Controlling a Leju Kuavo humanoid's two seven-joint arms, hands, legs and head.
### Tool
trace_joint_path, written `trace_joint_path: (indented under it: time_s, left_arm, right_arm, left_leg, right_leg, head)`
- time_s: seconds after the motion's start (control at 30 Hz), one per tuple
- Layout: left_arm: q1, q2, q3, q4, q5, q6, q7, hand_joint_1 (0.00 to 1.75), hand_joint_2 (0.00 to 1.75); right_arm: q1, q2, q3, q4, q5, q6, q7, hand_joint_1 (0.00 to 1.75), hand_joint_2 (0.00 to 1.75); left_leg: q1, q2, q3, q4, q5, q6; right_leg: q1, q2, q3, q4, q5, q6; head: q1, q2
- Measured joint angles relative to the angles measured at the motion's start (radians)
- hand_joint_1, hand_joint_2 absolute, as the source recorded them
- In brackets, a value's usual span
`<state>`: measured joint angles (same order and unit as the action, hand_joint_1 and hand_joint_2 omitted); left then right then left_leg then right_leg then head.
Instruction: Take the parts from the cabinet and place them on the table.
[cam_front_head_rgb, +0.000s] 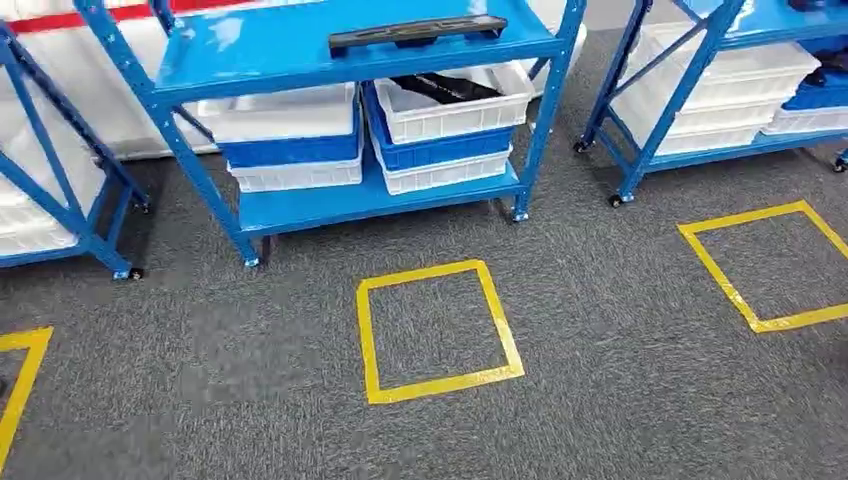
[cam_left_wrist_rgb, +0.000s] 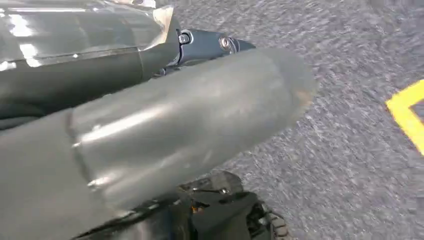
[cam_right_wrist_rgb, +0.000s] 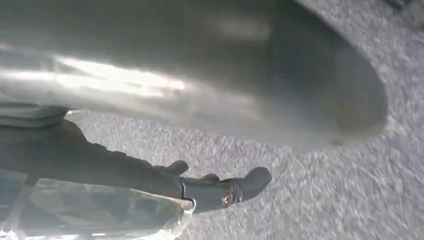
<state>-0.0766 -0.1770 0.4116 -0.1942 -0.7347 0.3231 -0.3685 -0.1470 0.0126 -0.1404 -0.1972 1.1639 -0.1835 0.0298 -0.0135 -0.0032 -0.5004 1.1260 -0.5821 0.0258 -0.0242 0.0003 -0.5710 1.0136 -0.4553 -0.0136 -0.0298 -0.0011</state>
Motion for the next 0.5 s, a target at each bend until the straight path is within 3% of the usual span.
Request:
trace_joint_path:
  time_s: [0.07,0.1,0.13,0.17,0.2,0.23,0.27,0.3,0.33,0.37,0.4,0.47,0.5]
  left_arm:
    - [0.0,0.001,0.0,0.0,0.0,0.0,0.0,0.0,0.0]
    - [0.001,0.002,0.001,0.0,0.0,0.0,0.0,0.0,0.0]
    - [0.003,0.002,0.001,0.0,0.0,0.0,0.0,0.0,0.0]
    - [0.006,0.003,0.001,0.0,0.0,0.0,0.0,0.0,0.0]
    - [0.007,0.003,0.001,0.0,0.0,-0.001,0.0,0.0,0.0]
    - [0.007,0.003,0.001,0.0,0.0,-0.002,0.0,0.0,0.0]
    - [0.009,0.004,0.002,0.002,0.0,-0.002,0.0,0.0,0.0]
    - [0.008,0.006,0.002,0.003,0.0,-0.003,0.0,0.0,0.0]
    - [0.006,0.005,0.002,0.003,0.0,-0.004,0.0,0.0,0.0]
    - [0.008,0.005,0.002,0.002,0.0,-0.004,0.0,0.0,0.0]
    - [0.008,0.006,0.002,0.003,0.001,-0.004,0.0,0.0,0.0]
    - [0.004,0.004,0.002,0.002,0.001,-0.004,0.0,0.0,0.0]
    - [0.004,0.005,0.002,0.002,0.001,-0.004,-0.001,0.0,0.0]
  right_arm:
    - [-0.002,0.001,0.0,0.0,0.0,0.0,0.0,0.0,0.0]
    - [0.0,0.001,0.0,0.0,0.0,0.0,0.0,0.0,0.0]
    - [0.004,0.001,0.0,0.0,0.001,0.0,0.0,0.0,0.0]
    - [0.007,0.002,0.0,0.0,0.001,-0.001,0.0,0.0,0.0]
    - [0.007,0.002,0.0,0.0,0.002,-0.002,0.0,0.0,0.0]
    - [0.007,0.003,0.0,0.0,0.002,-0.002,0.0,0.0,0.0]
    - [0.008,0.003,0.0,0.0,0.002,-0.002,0.0,0.0,0.0]
    - [0.006,0.006,0.0,0.0,0.001,-0.002,0.0,0.0,0.0]
    - [0.003,0.005,0.0,0.0,0.002,-0.003,0.0,0.0,0.0]
    - [0.003,0.007,0.0,0.0,0.001,-0.003,0.0,0.0,0.0]
    - [0.004,0.008,0.0,0.0,0.001,-0.003,0.0,0.0,0.0]
    - [0.0,0.007,0.0,0.0,0.001,-0.004,0.0,0.0,0.0]
    - [-0.003,0.007,0.0,0.0,0.002,-0.005,0.0,0.0,0.0]
  left_leg:
    - [0.015,0.0,-0.101,0.132,-0.073,-0.016]
    - [0.02,0.001,-0.136,0.163,-0.095,-0.022]
    - [0.025,0.001,-0.153,0.159,-0.091,-0.025]
    - [0.028,0.001,-0.155,0.117,-0.058,-0.028]
    - [0.031,0.001,-0.139,0.04,0.0,-0.028]
    - [0.033,0.001,-0.12,-0.041,0.07,-0.027]
    - [0.033,0.001,-0.106,-0.089,0.145,-0.022]
    - [0.021,0.005,-0.123,-0.067,0.103,-0.014]
    - [0.015,0.001,-0.104,-0.085,0.115,-0.001]
    - [0.015,-0.001,-0.101,-0.096,0.121,0.01]
    - [0.013,0.002,-0.096,-0.1,0.115,0.02]
    - [0.016,0.001,-0.06,-0.115,0.114,0.033]
    - [0.015,0.0,-0.053,-0.117,0.109,0.042]
  right_leg:
    - [0.0,0.004,0.011,0.0,-0.018,0.001]
    - [-0.001,0.006,0.019,0.0,-0.026,0.003]
    - [-0.002,0.008,0.029,0.0,-0.035,0.006]
    - [-0.005,0.011,0.044,0.0,-0.046,0.01]
    - [-0.008,0.012,0.062,0.0,-0.058,0.015]
    - [-0.008,0.012,0.077,0.0,-0.07,0.019]
    - [-0.009,0.011,0.073,-0.004,-0.08,0.024]
    - [-0.007,0.017,0.098,-0.009,-0.087,0.034]
    - [-0.005,0.015,0.097,-0.012,-0.093,0.042]
    - [0.001,0.015,0.121,-0.005,-0.089,0.052]
    - [0.004,0.016,0.123,-0.003,-0.082,0.065]
    - [0.004,0.012,0.096,0.05,-0.093,0.061]
    - [0.005,0.011,0.06,0.113,-0.108,0.049]
  head:
    - [0.001,0.0]
    - [0.0,0.0]
    - [0.0,0.0]
    - [0.001,0.0]
    - [-0.001,0.0]
    - [0.0,0.0]
    - [-0.002,0.0]
    - [0.003,0.0]
    - [-0.001,0.0]
    - [0.002,0.0]
    - [0.0,0.0]
    - [0.004,0.0]
    - [0.004,0.0]
